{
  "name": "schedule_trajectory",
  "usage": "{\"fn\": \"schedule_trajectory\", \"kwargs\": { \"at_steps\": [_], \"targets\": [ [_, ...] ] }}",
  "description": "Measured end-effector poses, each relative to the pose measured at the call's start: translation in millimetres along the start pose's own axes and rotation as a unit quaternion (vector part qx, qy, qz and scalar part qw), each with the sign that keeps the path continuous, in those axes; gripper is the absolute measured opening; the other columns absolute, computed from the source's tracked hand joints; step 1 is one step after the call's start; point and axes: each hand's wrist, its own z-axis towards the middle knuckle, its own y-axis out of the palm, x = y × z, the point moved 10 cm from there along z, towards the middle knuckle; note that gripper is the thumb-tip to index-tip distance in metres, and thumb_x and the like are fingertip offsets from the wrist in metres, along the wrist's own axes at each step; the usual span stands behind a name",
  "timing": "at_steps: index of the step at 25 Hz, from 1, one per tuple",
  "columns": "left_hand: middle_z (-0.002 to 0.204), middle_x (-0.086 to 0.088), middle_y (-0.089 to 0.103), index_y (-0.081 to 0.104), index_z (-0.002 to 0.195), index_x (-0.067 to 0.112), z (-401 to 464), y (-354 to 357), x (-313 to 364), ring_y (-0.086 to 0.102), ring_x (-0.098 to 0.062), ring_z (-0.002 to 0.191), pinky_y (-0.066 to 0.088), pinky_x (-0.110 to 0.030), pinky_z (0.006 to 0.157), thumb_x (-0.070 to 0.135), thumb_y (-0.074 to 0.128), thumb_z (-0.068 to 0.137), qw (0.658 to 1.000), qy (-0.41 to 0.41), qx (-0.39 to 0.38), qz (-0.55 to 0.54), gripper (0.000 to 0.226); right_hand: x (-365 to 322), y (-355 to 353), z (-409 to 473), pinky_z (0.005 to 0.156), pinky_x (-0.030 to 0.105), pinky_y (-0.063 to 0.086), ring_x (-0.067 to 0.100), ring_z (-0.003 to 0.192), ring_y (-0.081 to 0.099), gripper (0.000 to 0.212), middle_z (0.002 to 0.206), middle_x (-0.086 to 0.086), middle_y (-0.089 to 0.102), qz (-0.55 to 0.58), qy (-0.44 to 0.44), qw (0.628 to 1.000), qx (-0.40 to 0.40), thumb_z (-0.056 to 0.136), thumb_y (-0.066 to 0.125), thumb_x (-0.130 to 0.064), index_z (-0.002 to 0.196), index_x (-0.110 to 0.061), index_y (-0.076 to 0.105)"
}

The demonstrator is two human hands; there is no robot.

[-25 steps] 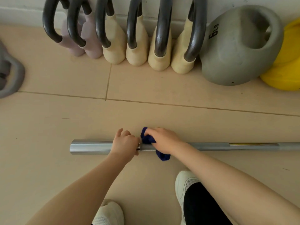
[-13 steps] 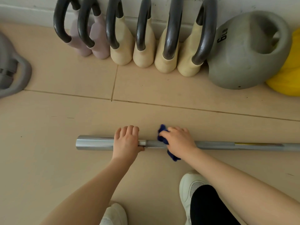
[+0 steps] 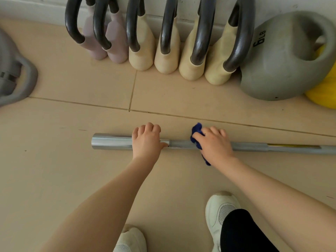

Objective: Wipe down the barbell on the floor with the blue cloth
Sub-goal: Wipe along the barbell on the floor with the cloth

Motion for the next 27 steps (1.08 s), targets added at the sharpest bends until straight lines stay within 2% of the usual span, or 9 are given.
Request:
{"fn": "schedule_trajectory", "kwargs": {
  "at_steps": [3, 5, 7, 10, 11, 15, 17, 22, 27],
  "targets": [
    [0.100, -0.009, 0.062, 0.063, 0.098, 0.007, -0.6, -8.8, 8.4, 0.058, -0.033, 0.099, 0.041, -0.043, 0.095, 0.013, 0.073, 0.074, 0.997, 0.038, 0.073, -0.009, 0.027, -67.1, -8.4, 11.2, 0.064, 0.035, 0.044, 0.030, 0.077, 0.061, 0.016, 0.079, 0.008, 0.065, 0.023, -0.086, 0.995, 0.053, 0.069, 0.062, -0.019, 0.084, -0.016, 0.064],
    [0.114, -0.012, 0.062, 0.062, 0.108, 0.006, -4.6, -10.9, 10.9, 0.057, -0.036, 0.109, 0.040, -0.047, 0.098, 0.010, 0.072, 0.072, 0.993, 0.082, 0.089, 0.003, 0.038, -86.2, -10.8, 10.0, 0.062, 0.030, 0.042, 0.026, 0.070, 0.059, 0.015, 0.074, 0.002, 0.063, -0.001, -0.146, 0.986, 0.085, 0.068, 0.053, -0.020, 0.079, -0.021, 0.064],
    [0.147, -0.005, 0.038, 0.038, 0.139, 0.013, -4.2, 3.4, 7.1, 0.030, -0.028, 0.138, 0.019, -0.044, 0.114, 0.022, 0.068, 0.082, 0.995, 0.092, 0.001, 0.046, 0.065, -47.1, -10.7, 9.1, 0.067, 0.031, 0.034, 0.025, 0.072, 0.058, 0.023, 0.078, 0.002, 0.063, -0.040, -0.109, 0.988, 0.097, 0.072, 0.042, -0.021, 0.080, -0.023, 0.063],
    [0.156, 0.003, 0.016, 0.015, 0.148, 0.017, 1.1, 6.9, 2.8, 0.008, -0.019, 0.145, 0.005, -0.035, 0.118, 0.026, 0.060, 0.089, 0.994, 0.087, -0.022, 0.065, 0.075, 25.3, -14.0, 7.7, 0.077, 0.038, 0.036, 0.033, 0.091, 0.054, 0.024, 0.102, 0.014, 0.062, -0.030, 0.098, 0.992, 0.078, 0.081, 0.047, -0.011, 0.099, -0.017, 0.061],
    [0.156, 0.003, 0.015, 0.013, 0.148, 0.017, 1.3, 7.5, 4.4, 0.007, -0.019, 0.145, 0.005, -0.034, 0.118, 0.026, 0.059, 0.089, 0.994, 0.085, -0.028, 0.062, 0.076, 19.9, -9.5, 11.9, 0.081, 0.040, 0.035, 0.035, 0.099, 0.050, 0.027, 0.112, 0.017, 0.058, -0.006, 0.114, 0.992, 0.051, 0.084, 0.046, -0.008, 0.107, -0.014, 0.058],
    [0.157, 0.004, 0.011, 0.009, 0.149, 0.019, 0.5, 8.6, 6.9, 0.006, -0.019, 0.145, 0.007, -0.033, 0.117, 0.027, 0.058, 0.090, 0.994, 0.084, -0.027, 0.057, 0.077, -66.9, -3.1, 32.8, 0.091, 0.043, 0.031, 0.035, 0.114, 0.039, 0.034, 0.131, 0.016, 0.044, 0.037, -0.012, 0.999, 0.015, 0.090, 0.039, -0.005, 0.123, -0.012, 0.044],
    [0.157, 0.004, 0.010, 0.012, 0.149, 0.019, 2.5, 8.3, 7.2, 0.006, -0.020, 0.145, 0.009, -0.033, 0.117, 0.027, 0.058, 0.090, 0.994, 0.089, -0.030, 0.060, 0.075, -56.4, -6.5, 33.7, 0.092, 0.041, 0.031, 0.033, 0.115, 0.040, 0.037, 0.130, 0.011, 0.045, 0.026, -0.038, 0.999, 0.024, 0.089, 0.043, -0.009, 0.125, -0.016, 0.043],
    [0.157, 0.001, 0.013, 0.028, 0.143, 0.018, 5.0, 2.2, 9.4, 0.007, -0.024, 0.145, 0.009, -0.035, 0.117, 0.032, 0.061, 0.087, 0.984, 0.144, -0.034, 0.103, 0.067, 19.3, -2.9, 20.7, 0.093, 0.042, 0.029, 0.030, 0.113, 0.041, 0.039, 0.129, 0.002, 0.049, 0.020, 0.090, 0.995, 0.041, 0.083, 0.052, -0.015, 0.121, -0.023, 0.049],
    [0.156, -0.001, 0.018, 0.026, 0.144, 0.014, 15.1, -9.3, 9.4, 0.014, -0.023, 0.144, 0.015, -0.034, 0.117, 0.039, 0.070, 0.078, 0.984, 0.151, -0.016, 0.096, 0.083, -81.3, -8.4, 39.7, 0.069, 0.038, 0.044, 0.032, 0.088, 0.057, 0.025, 0.099, 0.005, 0.066, 0.084, 0.015, 0.991, 0.099, 0.074, 0.065, -0.018, 0.099, -0.017, 0.063]
  ]
}}
